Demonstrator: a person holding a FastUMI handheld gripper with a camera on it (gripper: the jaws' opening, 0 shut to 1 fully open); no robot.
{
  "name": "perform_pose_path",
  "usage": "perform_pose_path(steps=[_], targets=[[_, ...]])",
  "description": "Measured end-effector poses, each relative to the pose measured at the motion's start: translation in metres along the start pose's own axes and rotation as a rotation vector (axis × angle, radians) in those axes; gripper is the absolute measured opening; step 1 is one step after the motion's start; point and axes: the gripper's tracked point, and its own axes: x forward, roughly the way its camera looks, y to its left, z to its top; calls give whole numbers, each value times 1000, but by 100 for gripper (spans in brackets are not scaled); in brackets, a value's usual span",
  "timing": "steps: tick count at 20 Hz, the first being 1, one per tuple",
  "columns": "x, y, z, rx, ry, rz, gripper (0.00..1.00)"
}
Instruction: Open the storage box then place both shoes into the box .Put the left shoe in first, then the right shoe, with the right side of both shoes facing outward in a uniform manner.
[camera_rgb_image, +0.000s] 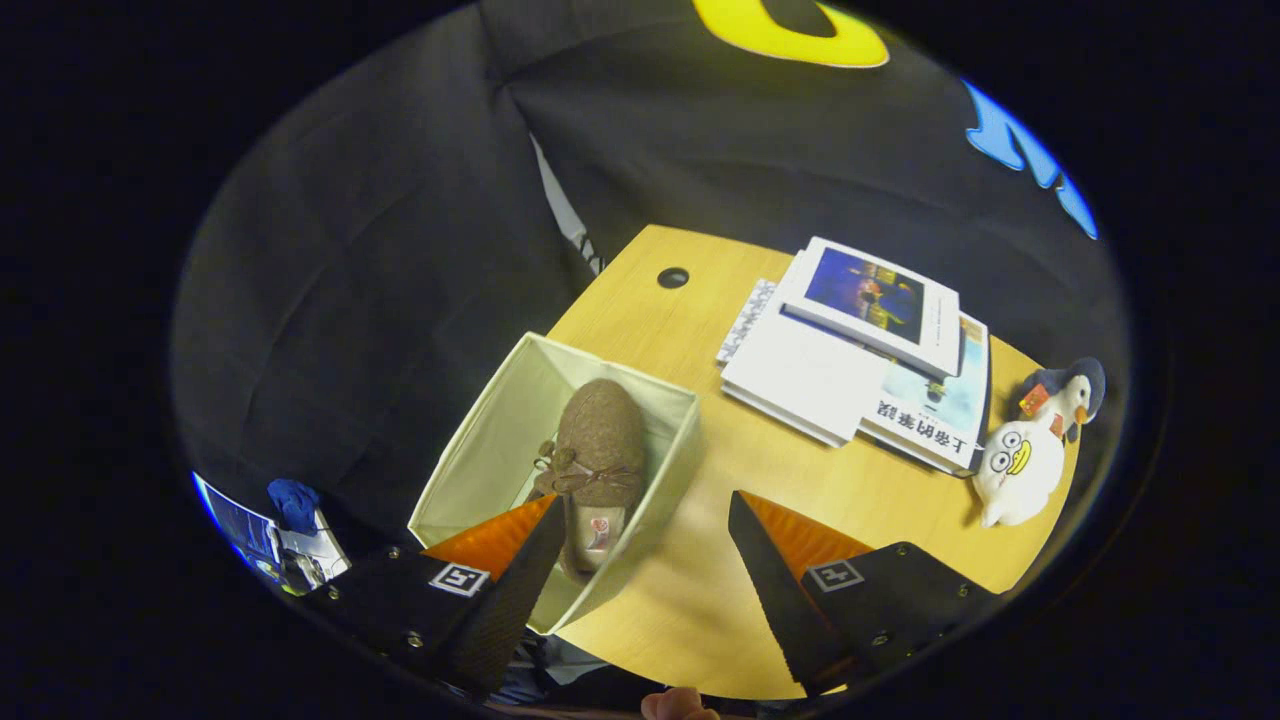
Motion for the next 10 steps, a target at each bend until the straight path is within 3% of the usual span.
perform_pose_path(steps=[10], targets=[[-170,-127,76,85,-704,-289,99]])
